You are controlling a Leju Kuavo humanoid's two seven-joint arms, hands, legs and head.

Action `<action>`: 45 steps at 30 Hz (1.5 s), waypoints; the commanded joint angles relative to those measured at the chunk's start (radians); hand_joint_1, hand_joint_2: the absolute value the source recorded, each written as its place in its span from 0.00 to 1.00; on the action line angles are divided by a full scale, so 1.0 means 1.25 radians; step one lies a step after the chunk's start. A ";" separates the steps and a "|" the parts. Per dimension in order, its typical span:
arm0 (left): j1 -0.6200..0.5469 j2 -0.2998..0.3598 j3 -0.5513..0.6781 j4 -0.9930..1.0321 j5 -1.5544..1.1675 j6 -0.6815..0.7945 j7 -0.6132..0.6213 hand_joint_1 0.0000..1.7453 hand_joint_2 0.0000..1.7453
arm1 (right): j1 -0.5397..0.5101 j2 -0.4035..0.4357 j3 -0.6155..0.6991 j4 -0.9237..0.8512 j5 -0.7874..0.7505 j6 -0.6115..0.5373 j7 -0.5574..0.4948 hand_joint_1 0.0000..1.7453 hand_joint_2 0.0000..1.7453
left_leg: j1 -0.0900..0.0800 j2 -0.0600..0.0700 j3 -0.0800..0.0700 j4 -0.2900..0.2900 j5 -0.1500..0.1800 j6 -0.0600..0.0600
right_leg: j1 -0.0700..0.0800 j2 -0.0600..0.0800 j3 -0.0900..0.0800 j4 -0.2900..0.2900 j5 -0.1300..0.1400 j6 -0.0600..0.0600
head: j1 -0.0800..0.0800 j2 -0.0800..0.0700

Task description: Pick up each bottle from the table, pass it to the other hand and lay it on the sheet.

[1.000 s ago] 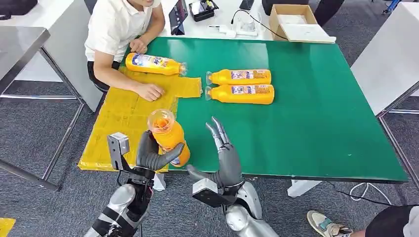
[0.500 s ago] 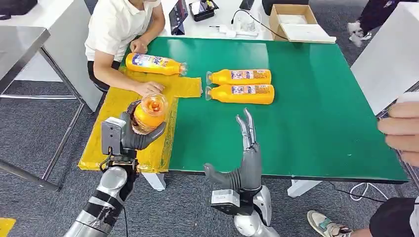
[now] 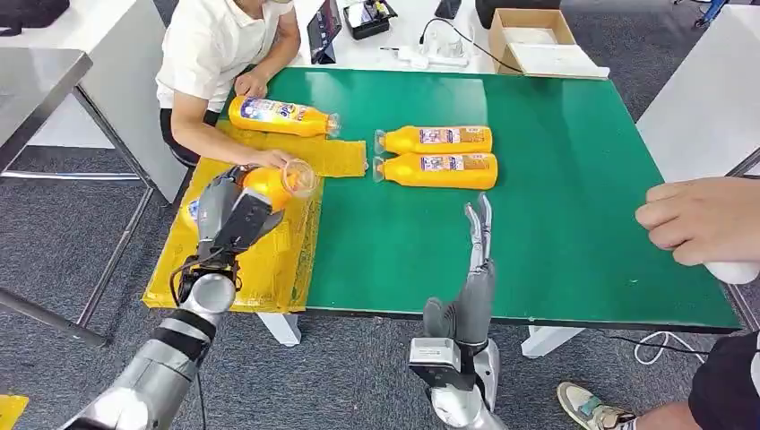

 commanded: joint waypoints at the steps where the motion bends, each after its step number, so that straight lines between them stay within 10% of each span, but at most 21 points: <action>1: -0.231 -0.018 -0.131 0.484 -0.194 -0.099 0.114 1.00 1.00 | -0.046 -0.028 0.102 0.086 -0.044 -0.027 -0.002 0.00 0.00 | 0.001 -0.002 0.004 -0.001 -0.001 -0.001 | 0.001 -0.002 0.005 -0.001 -0.001 -0.001 | 0.001 0.000; 21: -0.244 -0.046 -0.065 0.523 -0.163 -0.325 0.100 0.99 1.00 | -0.078 -0.038 0.202 0.136 -0.163 -0.027 -0.002 0.00 0.00 | 0.000 0.000 0.002 0.000 -0.001 -0.001 | 0.000 0.000 0.002 0.000 0.000 -0.001 | 0.000 0.000; 22: -0.244 -0.050 -0.053 0.522 -0.150 -0.329 0.097 0.92 1.00 | -0.079 -0.037 0.203 0.137 -0.161 -0.027 -0.002 0.00 0.00 | 0.000 0.000 0.004 -0.001 -0.001 -0.001 | 0.001 0.000 0.004 0.000 -0.001 -0.002 | 0.000 0.000; 23: -0.246 -0.057 -0.040 0.518 -0.135 -0.331 0.086 0.42 1.00 | -0.079 -0.033 0.205 0.135 -0.163 -0.027 -0.002 0.00 0.00 | 0.001 -0.001 0.003 0.000 -0.001 -0.001 | 0.001 0.000 0.003 -0.001 -0.001 -0.001 | 0.000 0.000; 25: -0.253 -0.067 -0.035 0.517 -0.128 -0.347 0.077 0.00 1.00 | -0.075 -0.029 0.202 0.132 -0.160 -0.027 -0.002 0.00 0.00 | 0.000 -0.001 0.003 0.000 -0.001 -0.001 | 0.001 0.000 0.004 -0.001 0.000 -0.001 | 0.000 0.000; 45: -0.225 -0.115 0.015 0.463 -0.028 -0.353 -0.058 0.00 1.00 | -0.056 -0.019 0.187 0.150 -0.152 -0.027 -0.002 0.00 0.00 | 0.001 0.000 0.003 0.000 -0.001 -0.001 | 0.001 0.000 0.004 -0.001 -0.001 -0.001 | 0.000 0.000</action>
